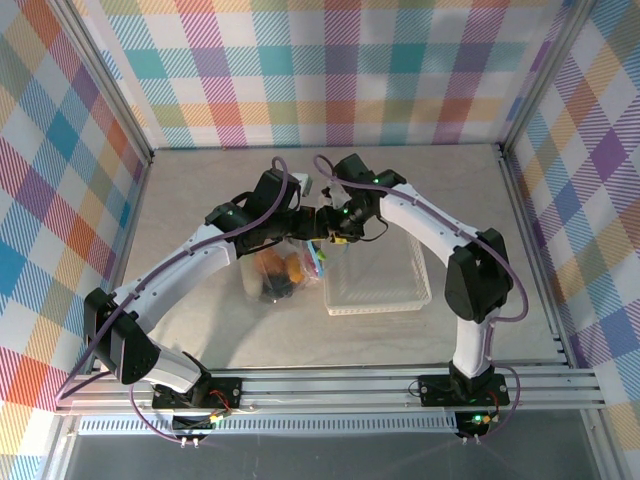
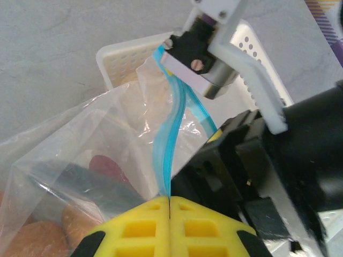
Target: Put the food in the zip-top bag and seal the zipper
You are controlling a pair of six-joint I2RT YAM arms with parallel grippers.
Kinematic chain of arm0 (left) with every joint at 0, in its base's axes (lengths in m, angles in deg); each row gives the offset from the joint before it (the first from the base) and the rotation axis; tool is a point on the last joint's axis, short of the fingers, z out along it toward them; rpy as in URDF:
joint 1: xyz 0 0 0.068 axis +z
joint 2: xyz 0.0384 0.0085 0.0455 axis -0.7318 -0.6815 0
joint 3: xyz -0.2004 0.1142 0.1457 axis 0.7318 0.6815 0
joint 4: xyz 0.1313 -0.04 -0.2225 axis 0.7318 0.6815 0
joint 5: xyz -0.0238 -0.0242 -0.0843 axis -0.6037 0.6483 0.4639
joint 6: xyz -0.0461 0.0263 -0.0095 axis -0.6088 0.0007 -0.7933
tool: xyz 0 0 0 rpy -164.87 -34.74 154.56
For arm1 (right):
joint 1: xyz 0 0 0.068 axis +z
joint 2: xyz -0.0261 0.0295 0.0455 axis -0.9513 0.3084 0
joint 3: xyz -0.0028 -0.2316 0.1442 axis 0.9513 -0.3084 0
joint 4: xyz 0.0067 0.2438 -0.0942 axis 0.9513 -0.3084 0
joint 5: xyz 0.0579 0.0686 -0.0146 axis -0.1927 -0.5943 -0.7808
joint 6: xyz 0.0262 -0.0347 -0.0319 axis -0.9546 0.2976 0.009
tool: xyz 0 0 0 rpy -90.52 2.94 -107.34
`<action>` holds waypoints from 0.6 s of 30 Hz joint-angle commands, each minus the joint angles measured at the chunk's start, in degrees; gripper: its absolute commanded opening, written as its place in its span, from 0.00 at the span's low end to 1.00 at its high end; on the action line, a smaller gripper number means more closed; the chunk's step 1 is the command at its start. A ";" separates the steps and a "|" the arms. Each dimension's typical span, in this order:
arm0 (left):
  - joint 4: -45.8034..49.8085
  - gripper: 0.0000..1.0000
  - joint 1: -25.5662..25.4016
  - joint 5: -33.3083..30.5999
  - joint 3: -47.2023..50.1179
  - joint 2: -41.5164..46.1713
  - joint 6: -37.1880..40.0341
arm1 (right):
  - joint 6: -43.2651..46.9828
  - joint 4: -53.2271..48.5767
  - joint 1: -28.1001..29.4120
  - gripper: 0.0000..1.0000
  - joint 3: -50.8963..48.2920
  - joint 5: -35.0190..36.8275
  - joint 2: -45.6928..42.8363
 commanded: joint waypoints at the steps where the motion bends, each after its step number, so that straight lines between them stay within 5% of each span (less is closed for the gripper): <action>1: 1.20 0.00 -0.09 -0.52 -0.70 1.74 0.27 | 2.42 -0.50 0.29 0.64 0.02 3.09 -8.12; 11: 4.40 0.00 2.43 -4.88 1.59 5.82 1.50 | 5.20 0.08 -5.43 0.73 -7.92 23.42 -22.40; 18: 4.51 0.00 6.08 -3.07 3.63 8.45 1.16 | 2.03 7.31 -9.86 0.80 -14.23 22.41 -16.30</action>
